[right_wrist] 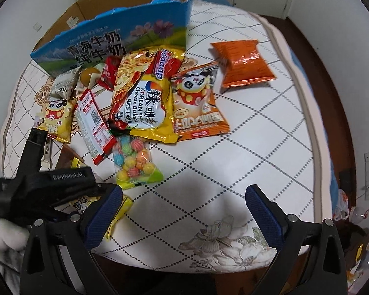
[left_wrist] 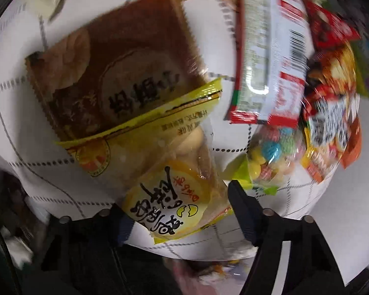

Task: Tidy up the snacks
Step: 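Grasp the yellow bread bag with the left tool while the right tool grasps the candy-ball bag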

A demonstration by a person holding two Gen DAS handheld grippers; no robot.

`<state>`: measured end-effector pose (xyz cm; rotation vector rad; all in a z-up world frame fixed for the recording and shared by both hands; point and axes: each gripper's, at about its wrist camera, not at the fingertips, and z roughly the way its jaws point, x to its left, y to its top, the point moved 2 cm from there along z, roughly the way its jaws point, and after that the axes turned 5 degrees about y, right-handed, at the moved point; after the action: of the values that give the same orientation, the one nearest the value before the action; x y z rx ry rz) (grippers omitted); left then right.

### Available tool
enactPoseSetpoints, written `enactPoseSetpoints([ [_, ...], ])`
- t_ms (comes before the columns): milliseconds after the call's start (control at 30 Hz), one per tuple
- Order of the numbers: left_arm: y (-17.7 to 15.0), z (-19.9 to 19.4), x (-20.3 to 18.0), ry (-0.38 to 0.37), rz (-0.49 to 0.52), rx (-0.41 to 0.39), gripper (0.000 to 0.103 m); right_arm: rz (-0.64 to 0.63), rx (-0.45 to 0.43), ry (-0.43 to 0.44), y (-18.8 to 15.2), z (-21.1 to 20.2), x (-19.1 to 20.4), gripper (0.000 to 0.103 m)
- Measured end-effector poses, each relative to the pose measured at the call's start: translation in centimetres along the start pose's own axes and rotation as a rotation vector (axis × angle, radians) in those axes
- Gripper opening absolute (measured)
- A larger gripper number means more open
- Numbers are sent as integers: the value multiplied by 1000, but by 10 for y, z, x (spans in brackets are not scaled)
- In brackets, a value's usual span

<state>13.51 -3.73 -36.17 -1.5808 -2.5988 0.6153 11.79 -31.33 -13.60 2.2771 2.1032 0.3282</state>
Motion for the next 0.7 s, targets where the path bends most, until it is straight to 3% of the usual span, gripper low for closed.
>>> enactPoseSetpoints([
  [67,-6,-10,-9,72,109,-52,57,-10,14,26,4,6,5,102],
  [233,-22,-39,-21,347,403,-213,56,-20,73,108,20,35,21,102],
  [333,-28,-49,-22,467,516,-275,58,-37,104,127,29,59,34,100],
  [400,-30,-53,-21,469,537,-277,59,-39,143,135,34,81,42,95],
  [500,-29,-60,-19,409,488,-260,60,-23,210,146,38,113,52,80],
  [533,-28,-64,-17,390,466,-257,61,-31,215,133,38,119,56,80],
  [567,-29,-63,-15,373,447,-256,61,-55,203,105,38,121,61,74],
  [600,-29,-66,-15,356,427,-256,61,-77,191,82,37,120,64,62],
  [700,-29,-78,-2,314,391,-257,62,-91,203,50,26,115,66,55],
])
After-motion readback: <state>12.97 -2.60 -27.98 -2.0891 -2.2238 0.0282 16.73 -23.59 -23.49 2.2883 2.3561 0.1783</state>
